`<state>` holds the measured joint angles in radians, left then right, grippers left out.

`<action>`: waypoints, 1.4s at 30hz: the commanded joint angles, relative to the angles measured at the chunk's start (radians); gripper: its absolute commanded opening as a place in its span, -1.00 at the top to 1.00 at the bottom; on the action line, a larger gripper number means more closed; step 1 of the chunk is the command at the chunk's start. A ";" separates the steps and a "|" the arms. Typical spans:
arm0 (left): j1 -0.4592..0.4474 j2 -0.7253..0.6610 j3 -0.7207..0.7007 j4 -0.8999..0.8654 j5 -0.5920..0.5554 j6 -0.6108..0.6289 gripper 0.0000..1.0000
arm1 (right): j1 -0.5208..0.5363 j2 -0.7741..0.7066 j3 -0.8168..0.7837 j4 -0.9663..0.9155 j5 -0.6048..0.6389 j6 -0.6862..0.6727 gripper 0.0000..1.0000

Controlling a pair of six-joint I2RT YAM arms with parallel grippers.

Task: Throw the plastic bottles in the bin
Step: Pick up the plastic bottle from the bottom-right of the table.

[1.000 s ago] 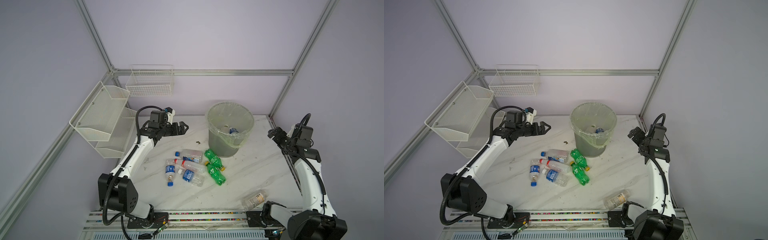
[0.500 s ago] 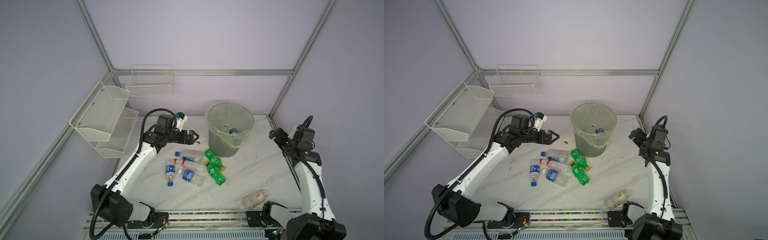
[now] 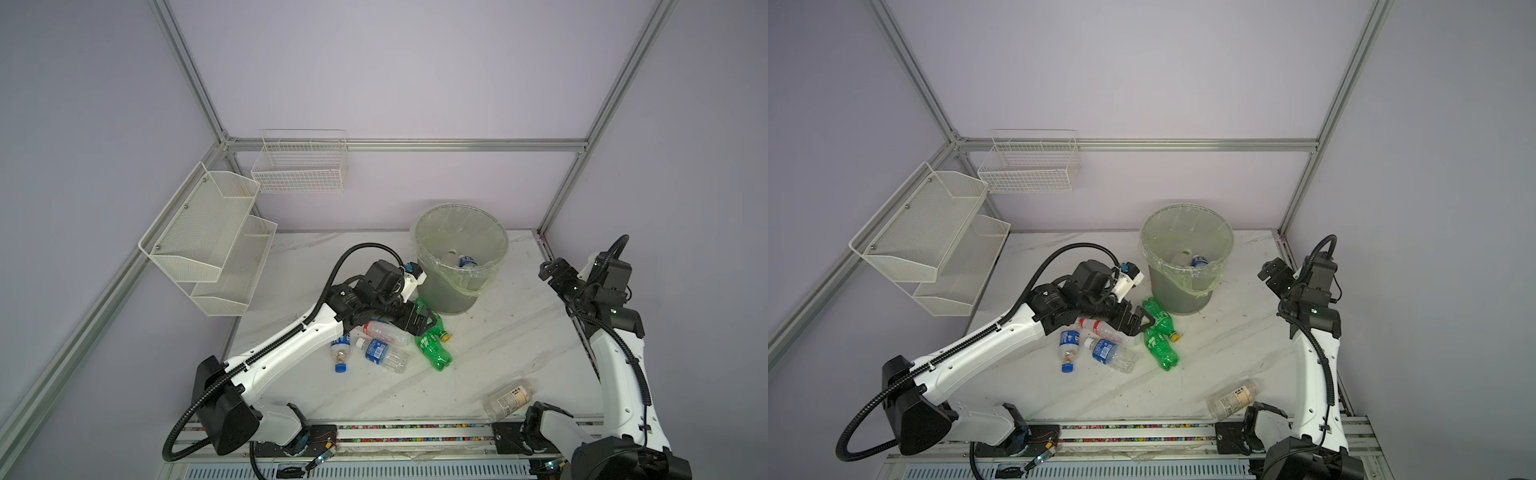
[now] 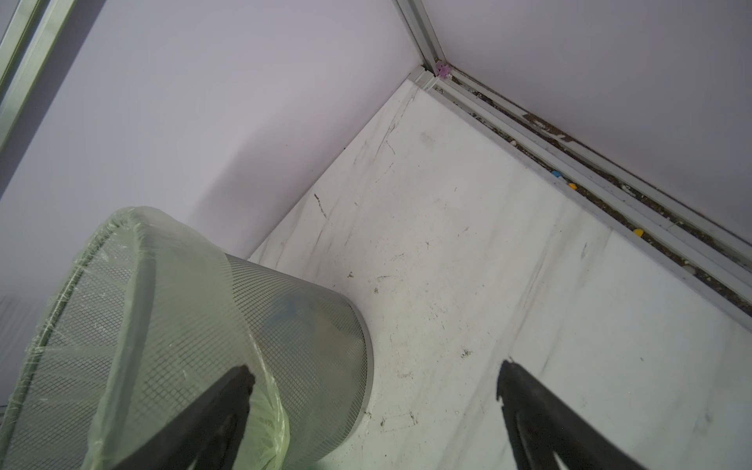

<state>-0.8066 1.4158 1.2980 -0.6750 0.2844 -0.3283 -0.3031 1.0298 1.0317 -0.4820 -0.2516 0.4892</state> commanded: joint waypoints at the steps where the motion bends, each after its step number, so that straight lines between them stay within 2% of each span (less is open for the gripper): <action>1: -0.070 0.054 0.054 0.016 -0.069 0.027 -1.00 | -0.005 -0.028 -0.007 0.016 0.004 0.009 -0.95; 13: -0.221 0.195 0.189 -0.028 -0.152 0.078 -0.99 | -0.005 -0.054 -0.007 0.002 0.023 0.020 -0.95; 21: -0.295 0.377 0.400 -0.158 -0.264 0.172 -1.00 | -0.007 -0.060 0.020 0.006 0.047 0.030 -0.95; 31: -0.332 0.532 0.559 -0.218 -0.291 0.224 -1.00 | -0.012 -0.081 0.034 0.002 0.069 0.051 -0.95; 42: -0.422 0.695 0.767 -0.292 -0.282 0.298 -0.99 | -0.013 -0.092 0.055 -0.003 0.075 0.064 -0.95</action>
<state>-1.2114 2.0964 1.9465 -0.9287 -0.0044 -0.0830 -0.3096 0.9524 1.0439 -0.4847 -0.1970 0.5446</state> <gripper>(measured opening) 0.997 0.974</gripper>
